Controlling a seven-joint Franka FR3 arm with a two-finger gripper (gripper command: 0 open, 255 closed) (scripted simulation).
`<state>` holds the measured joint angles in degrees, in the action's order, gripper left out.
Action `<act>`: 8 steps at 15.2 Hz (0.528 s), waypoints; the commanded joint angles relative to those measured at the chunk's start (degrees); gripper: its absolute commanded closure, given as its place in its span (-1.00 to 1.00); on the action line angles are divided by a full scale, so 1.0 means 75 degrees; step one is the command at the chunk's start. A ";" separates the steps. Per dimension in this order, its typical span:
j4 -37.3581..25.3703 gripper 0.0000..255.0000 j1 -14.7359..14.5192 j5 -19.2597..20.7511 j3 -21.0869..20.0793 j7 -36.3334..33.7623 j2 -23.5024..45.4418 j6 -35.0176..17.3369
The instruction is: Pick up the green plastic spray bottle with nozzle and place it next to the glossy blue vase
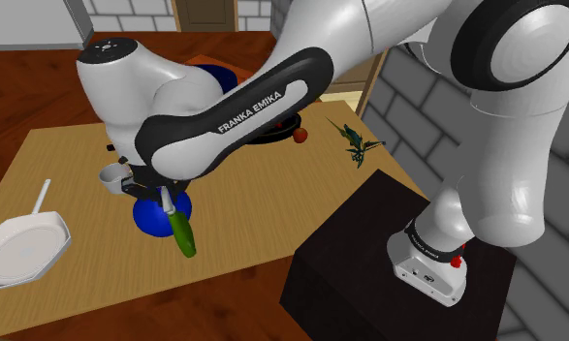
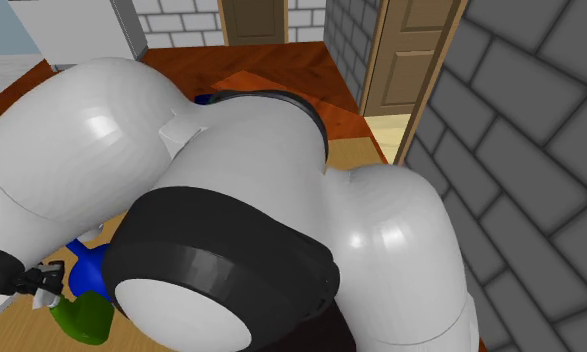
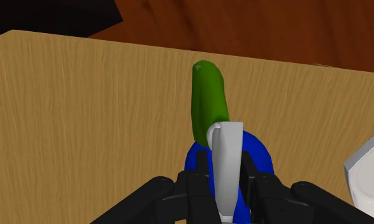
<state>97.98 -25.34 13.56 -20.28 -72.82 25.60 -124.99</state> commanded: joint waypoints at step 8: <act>0.0282 1.00 -0.0083 0.0242 0.0130 -0.0185 0.0459 -0.0719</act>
<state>99.93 -25.91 15.18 -19.42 -74.08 28.65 -129.81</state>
